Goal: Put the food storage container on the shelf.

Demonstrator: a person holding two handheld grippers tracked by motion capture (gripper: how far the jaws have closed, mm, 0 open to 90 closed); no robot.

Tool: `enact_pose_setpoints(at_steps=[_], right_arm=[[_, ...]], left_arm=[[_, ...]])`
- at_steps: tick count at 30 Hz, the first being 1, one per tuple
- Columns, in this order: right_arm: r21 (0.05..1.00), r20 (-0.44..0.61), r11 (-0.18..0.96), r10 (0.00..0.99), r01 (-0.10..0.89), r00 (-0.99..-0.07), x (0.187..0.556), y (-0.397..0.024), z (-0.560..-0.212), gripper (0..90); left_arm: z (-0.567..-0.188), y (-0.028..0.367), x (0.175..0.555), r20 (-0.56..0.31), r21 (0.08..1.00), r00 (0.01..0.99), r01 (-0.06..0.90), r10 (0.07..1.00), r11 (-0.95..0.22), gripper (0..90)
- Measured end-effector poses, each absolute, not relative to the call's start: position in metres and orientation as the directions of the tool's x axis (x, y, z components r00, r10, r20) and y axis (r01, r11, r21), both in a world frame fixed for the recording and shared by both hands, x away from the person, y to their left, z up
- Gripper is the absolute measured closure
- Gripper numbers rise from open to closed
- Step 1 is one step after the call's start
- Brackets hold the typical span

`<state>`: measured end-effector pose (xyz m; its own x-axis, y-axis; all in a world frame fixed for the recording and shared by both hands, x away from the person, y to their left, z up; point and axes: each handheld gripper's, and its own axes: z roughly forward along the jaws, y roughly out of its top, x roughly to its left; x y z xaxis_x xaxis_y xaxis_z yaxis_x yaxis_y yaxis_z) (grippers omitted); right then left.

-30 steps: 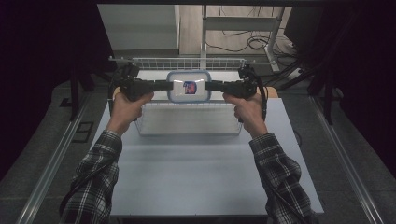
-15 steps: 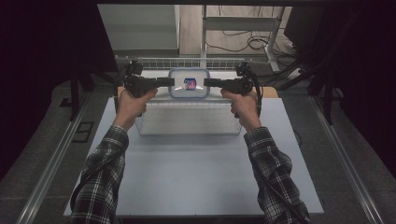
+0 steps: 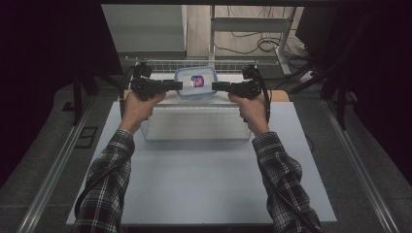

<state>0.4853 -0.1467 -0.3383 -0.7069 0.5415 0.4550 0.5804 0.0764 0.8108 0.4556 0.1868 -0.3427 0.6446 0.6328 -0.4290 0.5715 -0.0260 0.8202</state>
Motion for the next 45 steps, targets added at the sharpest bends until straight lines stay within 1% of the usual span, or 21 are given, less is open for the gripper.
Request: enact_pose_setpoints(at_steps=[3,6,7,9,11,15,18,21,24,27,31,32,35,45], right_arm=[[0.803,0.481,0.052,0.531,0.593,-0.697,0.487,-0.148,-0.341,57.2],[0.811,0.467,0.049,0.546,0.583,-0.695,0.486,-0.148,-0.339,58.8],[0.812,0.461,0.051,0.554,0.581,-0.693,0.485,-0.148,-0.337,58.8],[0.821,0.437,0.059,0.576,0.568,-0.691,0.484,-0.146,-0.334,58.5],[0.827,0.42,0.063,0.592,0.559,-0.688,0.483,-0.143,-0.331,57.8],[0.83,0.407,0.063,0.61,0.554,-0.68,0.482,-0.14,-0.331,57.1],[0.832,0.403,0.058,0.619,0.552,-0.674,0.482,-0.14,-0.331,55.5],[0.842,0.384,0.063,0.628,0.536,-0.677,0.479,-0.14,-0.331,50.6],[0.853,0.371,0.063,0.626,0.518,-0.686,0.475,-0.142,-0.331,43.7],[0.866,0.345,0.07,0.632,0.495,-0.694,0.47,-0.144,-0.332,35.0],[0.884,0.29,0.102,0.646,0.456,-0.706,0.464,-0.144,-0.333,23.1],[0.886,0.28,0.109,0.648,0.451,-0.708,0.462,-0.143,-0.334,21.3],[0.894,0.239,0.138,0.659,0.427,-0.713,0.457,-0.142,-0.335,17.4],[0.893,0.22,0.168,0.646,0.418,-0.731,0.445,-0.145,-0.345,12.4]], left_arm=[[-0.343,0.187,0.457,-0.431,0.82,0.642,0.572,0.634,-0.022,48.8],[-0.341,0.186,0.457,-0.398,0.827,0.634,0.56,0.663,-0.039,46.1],[-0.34,0.185,0.456,-0.378,0.833,0.628,0.551,0.68,-0.046,44.7],[-0.339,0.185,0.455,-0.365,0.837,0.62,0.545,0.695,-0.047,43.7],[-0.339,0.186,0.455,-0.375,0.838,0.622,0.544,0.687,-0.036,46.4],[-0.34,0.185,0.454,-0.377,0.84,0.622,0.541,0.687,-0.029,48.6],[-0.339,0.184,0.451,-0.34,0.858,0.606,0.513,0.719,-0.026,48.0],[-0.338,0.187,0.448,-0.347,0.866,0.608,0.499,0.714,-0.004,44.6],[-0.338,0.187,0.443,-0.323,0.877,0.615,0.48,0.72,-0.016,38.9],[-0.339,0.185,0.437,-0.3,0.886,0.63,0.463,0.716,-0.036,30.7],[-0.343,0.181,0.429,-0.28,0.886,0.644,0.459,0.712,-0.067,24.4],[-0.343,0.18,0.427,-0.274,0.886,0.646,0.458,0.712,-0.075,22.9],[-0.346,0.178,0.422,-0.253,0.889,0.656,0.448,0.711,-0.097,20.2],[-0.352,0.173,0.403,-0.254,0.894,0.695,0.433,0.672,-0.111,16.1]])
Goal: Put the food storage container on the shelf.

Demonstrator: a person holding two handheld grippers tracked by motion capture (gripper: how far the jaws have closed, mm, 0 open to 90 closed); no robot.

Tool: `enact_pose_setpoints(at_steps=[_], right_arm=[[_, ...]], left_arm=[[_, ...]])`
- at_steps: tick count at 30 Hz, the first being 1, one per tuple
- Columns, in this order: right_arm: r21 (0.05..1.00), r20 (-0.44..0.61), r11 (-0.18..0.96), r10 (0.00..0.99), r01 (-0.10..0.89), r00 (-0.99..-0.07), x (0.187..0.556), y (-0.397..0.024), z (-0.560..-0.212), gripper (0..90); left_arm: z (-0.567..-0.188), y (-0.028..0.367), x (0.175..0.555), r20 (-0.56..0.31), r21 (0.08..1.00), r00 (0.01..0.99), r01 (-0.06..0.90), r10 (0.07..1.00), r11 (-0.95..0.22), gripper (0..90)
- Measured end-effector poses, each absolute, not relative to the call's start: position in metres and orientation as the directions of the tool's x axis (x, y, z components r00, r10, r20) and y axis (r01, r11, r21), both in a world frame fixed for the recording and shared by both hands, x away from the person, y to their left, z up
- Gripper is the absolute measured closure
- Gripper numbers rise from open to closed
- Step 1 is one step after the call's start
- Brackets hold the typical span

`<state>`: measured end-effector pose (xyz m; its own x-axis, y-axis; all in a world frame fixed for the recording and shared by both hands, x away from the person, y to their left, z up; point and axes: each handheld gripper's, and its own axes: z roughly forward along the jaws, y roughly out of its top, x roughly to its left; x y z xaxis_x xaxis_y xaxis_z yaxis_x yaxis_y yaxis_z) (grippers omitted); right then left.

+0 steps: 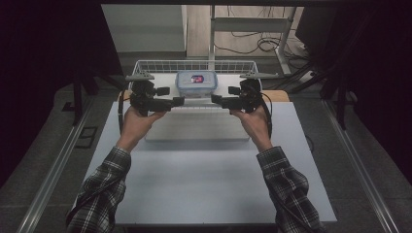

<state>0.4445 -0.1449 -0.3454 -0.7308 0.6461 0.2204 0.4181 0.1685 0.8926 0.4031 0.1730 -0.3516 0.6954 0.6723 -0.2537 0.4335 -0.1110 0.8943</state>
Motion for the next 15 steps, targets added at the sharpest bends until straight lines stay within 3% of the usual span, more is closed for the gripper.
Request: enact_pose_setpoints(at_steps=[15], right_arm=[[0.906,0.193,0.188,0.611,0.378,-0.767,0.415,-0.151,-0.355,8.6]], left_arm=[[-0.368,0.163,0.371,-0.22,0.898,0.724,0.411,0.654,-0.154,9.7]])
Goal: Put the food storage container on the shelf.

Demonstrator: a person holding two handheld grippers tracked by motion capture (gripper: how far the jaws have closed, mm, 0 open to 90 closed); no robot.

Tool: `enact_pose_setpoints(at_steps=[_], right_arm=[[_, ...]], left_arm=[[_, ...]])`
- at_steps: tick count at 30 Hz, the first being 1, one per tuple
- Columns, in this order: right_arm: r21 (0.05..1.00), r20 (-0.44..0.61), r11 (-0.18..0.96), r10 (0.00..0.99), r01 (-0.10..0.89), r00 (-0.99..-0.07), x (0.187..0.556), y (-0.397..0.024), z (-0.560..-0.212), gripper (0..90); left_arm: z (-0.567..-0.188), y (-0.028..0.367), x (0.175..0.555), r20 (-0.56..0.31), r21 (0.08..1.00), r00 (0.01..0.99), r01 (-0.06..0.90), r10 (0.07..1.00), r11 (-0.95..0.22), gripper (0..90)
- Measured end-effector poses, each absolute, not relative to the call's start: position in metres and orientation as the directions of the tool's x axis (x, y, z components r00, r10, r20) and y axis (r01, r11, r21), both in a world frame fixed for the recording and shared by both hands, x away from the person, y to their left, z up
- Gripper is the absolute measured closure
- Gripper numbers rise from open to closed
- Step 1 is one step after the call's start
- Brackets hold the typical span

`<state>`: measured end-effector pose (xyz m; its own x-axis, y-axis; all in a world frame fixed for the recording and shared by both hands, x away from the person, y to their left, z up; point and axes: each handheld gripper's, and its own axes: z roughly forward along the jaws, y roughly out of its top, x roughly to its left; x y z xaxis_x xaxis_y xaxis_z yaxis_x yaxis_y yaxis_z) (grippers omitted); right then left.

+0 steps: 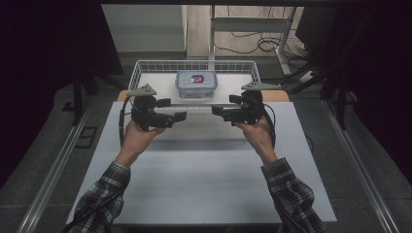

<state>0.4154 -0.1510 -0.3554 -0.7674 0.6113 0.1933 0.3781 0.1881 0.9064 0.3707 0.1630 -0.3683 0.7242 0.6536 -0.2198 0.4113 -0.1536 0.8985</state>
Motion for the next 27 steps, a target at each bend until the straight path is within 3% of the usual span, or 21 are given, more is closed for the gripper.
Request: enact_pose_setpoints(at_steps=[18,27], right_arm=[[0.912,0.124,0.253,0.581,0.323,-0.805,0.382,-0.149,-0.38,2.2],[0.903,0.098,0.29,0.58,0.318,-0.809,0.372,-0.147,-0.4,0.9]], left_arm=[[-0.404,0.152,0.34,-0.144,0.894,0.718,0.389,0.681,-0.221,5.9],[-0.429,0.154,0.329,-0.166,0.897,0.709,0.397,0.685,-0.193,5.1]])
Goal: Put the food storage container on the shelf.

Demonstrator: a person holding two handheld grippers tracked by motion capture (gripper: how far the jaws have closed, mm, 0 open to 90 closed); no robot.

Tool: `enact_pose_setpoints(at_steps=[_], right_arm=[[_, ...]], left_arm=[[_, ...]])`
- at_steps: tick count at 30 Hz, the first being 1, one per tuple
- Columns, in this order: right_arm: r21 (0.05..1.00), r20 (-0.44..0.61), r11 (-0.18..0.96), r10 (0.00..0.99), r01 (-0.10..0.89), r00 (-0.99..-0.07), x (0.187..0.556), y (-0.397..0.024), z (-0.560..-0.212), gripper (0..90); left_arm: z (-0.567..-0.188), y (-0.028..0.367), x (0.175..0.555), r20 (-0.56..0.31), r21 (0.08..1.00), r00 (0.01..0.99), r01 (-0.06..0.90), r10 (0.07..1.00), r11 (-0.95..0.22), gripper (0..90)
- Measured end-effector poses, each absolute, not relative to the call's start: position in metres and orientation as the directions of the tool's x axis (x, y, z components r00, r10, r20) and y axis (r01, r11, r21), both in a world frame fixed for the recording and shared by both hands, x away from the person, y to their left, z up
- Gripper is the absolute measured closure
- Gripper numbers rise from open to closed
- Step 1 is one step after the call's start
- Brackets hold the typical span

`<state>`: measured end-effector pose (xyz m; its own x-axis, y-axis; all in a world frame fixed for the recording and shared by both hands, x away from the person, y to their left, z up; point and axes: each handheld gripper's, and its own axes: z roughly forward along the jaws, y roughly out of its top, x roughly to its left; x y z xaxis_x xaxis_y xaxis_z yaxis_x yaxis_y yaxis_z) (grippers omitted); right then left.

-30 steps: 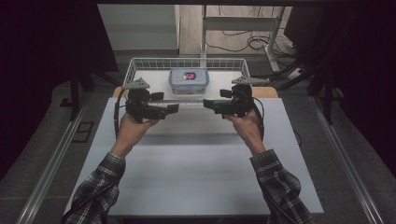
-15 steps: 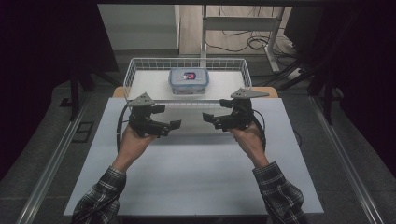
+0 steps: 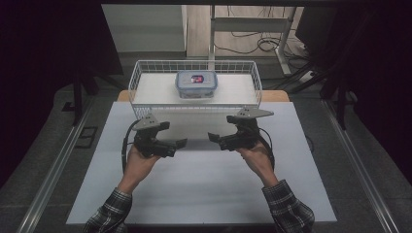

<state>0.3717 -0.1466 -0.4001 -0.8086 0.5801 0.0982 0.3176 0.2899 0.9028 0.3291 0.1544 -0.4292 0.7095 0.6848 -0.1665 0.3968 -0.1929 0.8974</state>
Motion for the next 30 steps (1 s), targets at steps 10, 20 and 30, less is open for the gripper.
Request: enact_pose_setpoints(at_steps=[10,20,30], right_arm=[[0.897,0.06,0.318,0.599,0.306,-0.798,0.355,-0.145,-0.412,0.0],[0.874,0.038,0.367,0.601,0.318,-0.798,0.341,-0.149,-0.431,0.0],[0.855,0.059,0.386,0.593,0.348,-0.803,0.33,-0.152,-0.449,0.0]], left_arm=[[-0.441,0.151,0.315,-0.161,0.899,0.717,0.39,0.678,-0.199,4.1],[-0.459,0.153,0.301,-0.14,0.889,0.719,0.394,0.68,-0.234,3.1],[-0.476,0.153,0.289,-0.131,0.881,0.713,0.402,0.688,-0.248,3.2]])
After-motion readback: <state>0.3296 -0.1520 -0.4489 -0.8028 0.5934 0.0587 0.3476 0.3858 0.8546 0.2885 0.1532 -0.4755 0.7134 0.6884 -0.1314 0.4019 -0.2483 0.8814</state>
